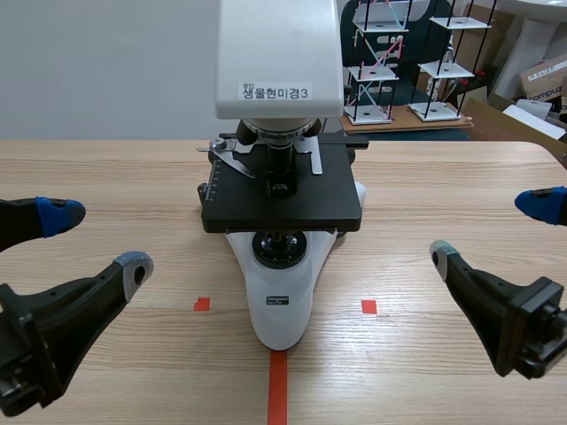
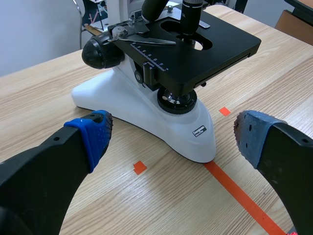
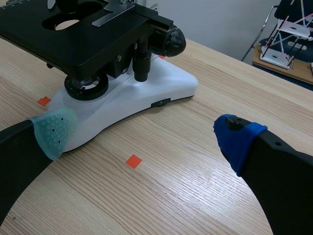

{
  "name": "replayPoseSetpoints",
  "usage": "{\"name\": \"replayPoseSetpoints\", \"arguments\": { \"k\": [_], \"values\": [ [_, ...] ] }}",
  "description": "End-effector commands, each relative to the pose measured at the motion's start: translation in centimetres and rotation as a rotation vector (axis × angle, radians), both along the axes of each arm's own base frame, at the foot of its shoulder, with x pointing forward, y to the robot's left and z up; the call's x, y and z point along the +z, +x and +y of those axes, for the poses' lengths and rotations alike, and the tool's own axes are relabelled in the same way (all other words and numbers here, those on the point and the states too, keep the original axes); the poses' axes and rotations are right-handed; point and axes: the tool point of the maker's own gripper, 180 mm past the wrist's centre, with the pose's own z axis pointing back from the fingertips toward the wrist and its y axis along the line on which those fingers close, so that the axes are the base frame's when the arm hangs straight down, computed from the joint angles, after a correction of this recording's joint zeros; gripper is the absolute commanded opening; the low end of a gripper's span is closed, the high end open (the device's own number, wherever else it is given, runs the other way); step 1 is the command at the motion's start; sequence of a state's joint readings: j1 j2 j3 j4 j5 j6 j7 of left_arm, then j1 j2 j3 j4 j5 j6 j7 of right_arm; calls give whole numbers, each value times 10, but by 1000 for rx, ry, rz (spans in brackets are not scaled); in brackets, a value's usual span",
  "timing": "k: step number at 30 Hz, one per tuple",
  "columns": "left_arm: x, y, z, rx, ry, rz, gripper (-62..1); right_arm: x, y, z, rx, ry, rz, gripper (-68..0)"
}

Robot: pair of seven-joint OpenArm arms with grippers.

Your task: Point at the eyepiece

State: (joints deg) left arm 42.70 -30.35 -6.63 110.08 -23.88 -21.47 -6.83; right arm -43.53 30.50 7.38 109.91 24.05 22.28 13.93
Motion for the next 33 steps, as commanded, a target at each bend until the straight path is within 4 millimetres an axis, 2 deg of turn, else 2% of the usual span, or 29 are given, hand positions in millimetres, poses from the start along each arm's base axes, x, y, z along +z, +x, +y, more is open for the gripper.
{"name": "replayPoseSetpoints", "arguments": {
  "k": [1,19,21,24,26,29,31,33],
  "values": [
    [4,0,0,-1,-9,-11,-82,8,1,4,16,21,-25,-58],
    [4,0,0,-1,-10,-12,-82,8,-5,5,16,41,-27,-61],
    [4,0,0,-1,-10,-12,-82,12,-9,4,17,61,-46,-117],
    [4,0,0,-1,-10,-12,-82,22,-16,1,13,83,-82,-245],
    [4,0,0,-1,-10,-12,-82,30,-19,-2,12,92,-112,-278],
    [4,0,0,-1,-10,-12,-82,44,-21,-4,14,89,-151,-292],
    [4,0,0,-1,-10,-12,-82,54,-20,-6,9,86,-176,-350],
    [4,0,0,-1,-10,-12,-82,67,-17,-9,0,98,-207,-436]
  ]
}}
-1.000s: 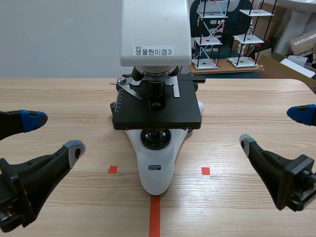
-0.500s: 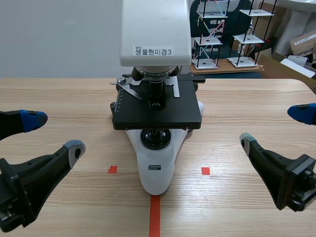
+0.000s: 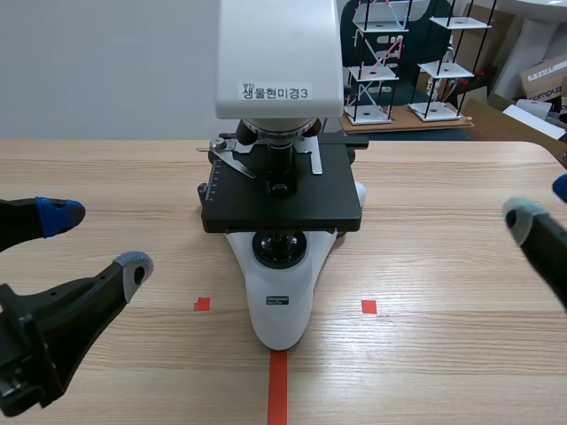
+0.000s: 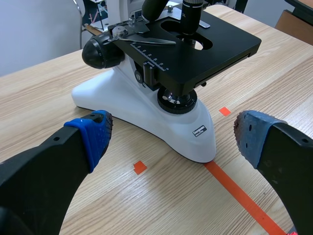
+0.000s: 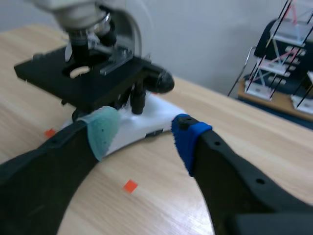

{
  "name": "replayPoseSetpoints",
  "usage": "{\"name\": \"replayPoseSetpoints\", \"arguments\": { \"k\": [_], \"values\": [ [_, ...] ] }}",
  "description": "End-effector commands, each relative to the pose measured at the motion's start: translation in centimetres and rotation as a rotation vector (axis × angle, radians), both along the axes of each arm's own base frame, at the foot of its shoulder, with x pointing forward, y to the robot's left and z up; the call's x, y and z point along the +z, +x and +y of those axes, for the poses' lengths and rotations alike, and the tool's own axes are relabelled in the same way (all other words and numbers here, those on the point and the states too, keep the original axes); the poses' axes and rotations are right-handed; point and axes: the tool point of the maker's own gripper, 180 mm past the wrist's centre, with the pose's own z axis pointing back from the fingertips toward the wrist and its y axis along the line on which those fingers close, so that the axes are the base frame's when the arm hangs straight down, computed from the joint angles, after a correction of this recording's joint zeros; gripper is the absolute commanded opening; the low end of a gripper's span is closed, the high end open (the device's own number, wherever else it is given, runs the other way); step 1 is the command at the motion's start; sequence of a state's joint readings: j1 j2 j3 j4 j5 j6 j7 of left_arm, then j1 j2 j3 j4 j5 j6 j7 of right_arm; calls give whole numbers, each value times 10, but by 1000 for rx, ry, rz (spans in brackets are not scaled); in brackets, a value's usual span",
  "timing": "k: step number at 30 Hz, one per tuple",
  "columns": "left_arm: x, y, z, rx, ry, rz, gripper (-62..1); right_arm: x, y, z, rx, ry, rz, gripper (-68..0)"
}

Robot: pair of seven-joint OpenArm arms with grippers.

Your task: Point at the eyepiece

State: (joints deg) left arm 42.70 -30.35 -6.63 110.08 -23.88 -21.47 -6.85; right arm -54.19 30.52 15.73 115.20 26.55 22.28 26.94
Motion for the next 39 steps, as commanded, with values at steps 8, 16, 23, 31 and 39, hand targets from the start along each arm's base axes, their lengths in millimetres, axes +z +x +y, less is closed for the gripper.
{"name": "replayPoseSetpoints", "arguments": {
  "k": [8,16,23,31,39],
  "values": [
    [4,0,0,-1,-10,-12,-82,68,14,10,73,3,-178,-673],
    [4,0,0,-1,-9,-11,-82,94,45,11,78,-47,-208,-673],
    [4,0,0,-1,-9,-11,-82,128,70,12,84,-103,-273,-673],
    [4,0,0,-1,-9,-11,-82,140,108,8,95,-154,-298,-673],
    [4,0,0,-1,-9,-11,-82,138,137,24,141,-160,-281,-674]
  ]
}}
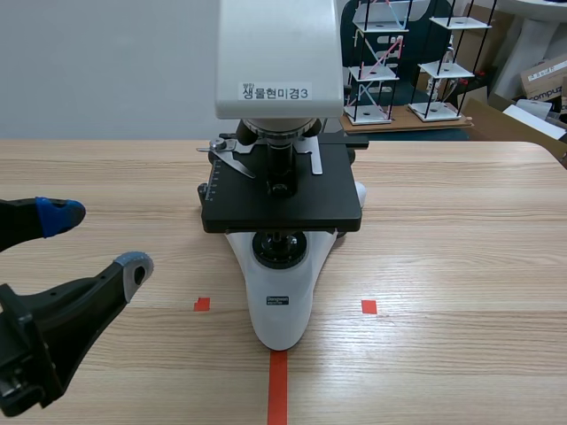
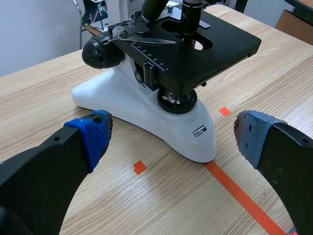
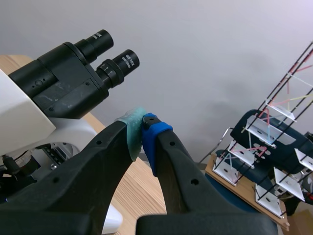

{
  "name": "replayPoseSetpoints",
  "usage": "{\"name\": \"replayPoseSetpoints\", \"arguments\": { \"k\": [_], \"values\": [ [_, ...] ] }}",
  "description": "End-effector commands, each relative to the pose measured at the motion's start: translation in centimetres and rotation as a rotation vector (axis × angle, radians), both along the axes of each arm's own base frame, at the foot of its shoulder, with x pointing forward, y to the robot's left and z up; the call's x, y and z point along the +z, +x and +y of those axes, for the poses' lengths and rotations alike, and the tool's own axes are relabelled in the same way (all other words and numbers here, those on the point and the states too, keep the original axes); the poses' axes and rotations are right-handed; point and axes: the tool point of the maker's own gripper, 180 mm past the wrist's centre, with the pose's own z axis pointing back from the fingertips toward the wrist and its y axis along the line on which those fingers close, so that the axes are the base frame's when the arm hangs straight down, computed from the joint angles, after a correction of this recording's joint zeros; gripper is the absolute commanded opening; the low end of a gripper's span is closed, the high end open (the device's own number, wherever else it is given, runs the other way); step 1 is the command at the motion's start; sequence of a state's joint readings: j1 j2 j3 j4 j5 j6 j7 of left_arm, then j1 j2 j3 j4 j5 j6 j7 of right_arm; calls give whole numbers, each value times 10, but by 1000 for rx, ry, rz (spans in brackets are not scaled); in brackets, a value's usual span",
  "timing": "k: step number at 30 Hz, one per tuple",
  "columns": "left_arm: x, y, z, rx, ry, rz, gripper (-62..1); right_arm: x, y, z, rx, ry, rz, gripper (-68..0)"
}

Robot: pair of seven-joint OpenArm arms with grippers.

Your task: Point at the eyepiece

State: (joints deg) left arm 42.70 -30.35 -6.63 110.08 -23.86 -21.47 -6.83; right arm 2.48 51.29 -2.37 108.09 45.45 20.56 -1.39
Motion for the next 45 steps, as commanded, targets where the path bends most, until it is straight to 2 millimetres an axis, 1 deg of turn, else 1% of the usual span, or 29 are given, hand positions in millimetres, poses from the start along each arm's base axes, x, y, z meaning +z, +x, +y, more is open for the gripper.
{"name": "replayPoseSetpoints", "arguments": {
  "k": [1,6,11,15,17,19,45],
  "values": [
    [4,0,0,-1,-10,-11,-82,12,3,3,13,-6,-35,-674],
    [4,0,0,-1,-10,-11,-82,12,20,15,38,-7,-25,-674],
    [4,0,0,-1,-10,-11,-82,11,43,24,37,17,-1,-674],
    [4,0,0,-1,-10,-11,-82,3,54,42,73,19,44,-674],
    [4,0,0,-1,-10,-12,-82,1,55,50,93,13,52,-674],
    [4,0,0,-1,-10,-11,-82,2,54,52,99,17,51,-674],
    [4,0,0,-1,-10,-11,-82,4,54,53,104,27,44,-674]
  ]
}}
